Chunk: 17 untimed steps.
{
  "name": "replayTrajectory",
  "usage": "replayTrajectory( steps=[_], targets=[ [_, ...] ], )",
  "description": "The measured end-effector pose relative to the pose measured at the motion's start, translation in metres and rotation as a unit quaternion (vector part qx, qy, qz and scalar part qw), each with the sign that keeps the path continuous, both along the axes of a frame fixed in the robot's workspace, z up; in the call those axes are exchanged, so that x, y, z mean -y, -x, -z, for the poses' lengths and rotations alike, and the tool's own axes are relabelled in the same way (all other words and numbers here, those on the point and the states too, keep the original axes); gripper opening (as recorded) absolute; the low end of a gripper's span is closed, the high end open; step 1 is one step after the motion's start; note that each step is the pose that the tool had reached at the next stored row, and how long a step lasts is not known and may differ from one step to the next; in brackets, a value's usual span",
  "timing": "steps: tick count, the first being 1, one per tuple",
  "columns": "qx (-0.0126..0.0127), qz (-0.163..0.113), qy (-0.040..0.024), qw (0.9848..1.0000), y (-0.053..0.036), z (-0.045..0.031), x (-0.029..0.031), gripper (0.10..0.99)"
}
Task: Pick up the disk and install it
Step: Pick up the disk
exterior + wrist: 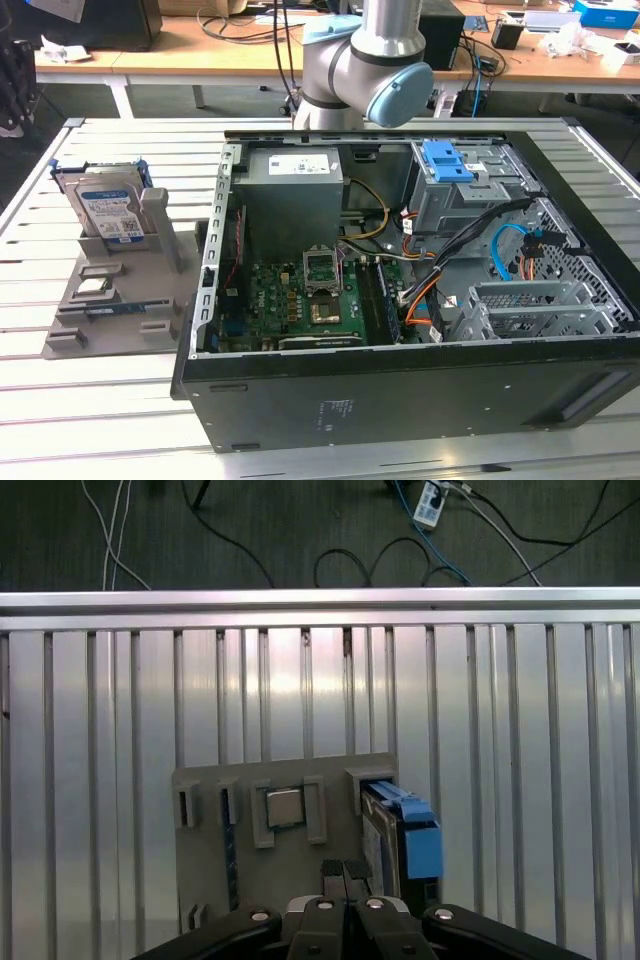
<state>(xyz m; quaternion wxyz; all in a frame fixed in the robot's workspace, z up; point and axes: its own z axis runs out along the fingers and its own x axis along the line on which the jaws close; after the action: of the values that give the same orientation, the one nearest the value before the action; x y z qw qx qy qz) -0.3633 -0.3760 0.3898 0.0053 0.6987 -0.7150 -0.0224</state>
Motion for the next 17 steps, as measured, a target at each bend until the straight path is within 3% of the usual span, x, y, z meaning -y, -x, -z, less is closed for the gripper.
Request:
replayTrajectory(
  steps=[3, 10, 11, 12, 17],
  targets=[
    [0.0000, 0.000, 0.0000, 1.0000, 0.0000, 0.0000, 0.0000, 0.110],
    [0.0000, 0.000, 0.0000, 1.0000, 0.0000, 0.0000, 0.0000, 0.533],
    [0.0000, 0.000, 0.0000, 1.0000, 0.0000, 0.0000, 0.0000, 0.533],
    [0.0000, 0.000, 0.0000, 1.0000, 0.0000, 0.0000, 0.0000, 0.600],
    [0.0000, 0.000, 0.0000, 1.0000, 0.0000, 0.0000, -0.0027, 0.600]
  ],
)
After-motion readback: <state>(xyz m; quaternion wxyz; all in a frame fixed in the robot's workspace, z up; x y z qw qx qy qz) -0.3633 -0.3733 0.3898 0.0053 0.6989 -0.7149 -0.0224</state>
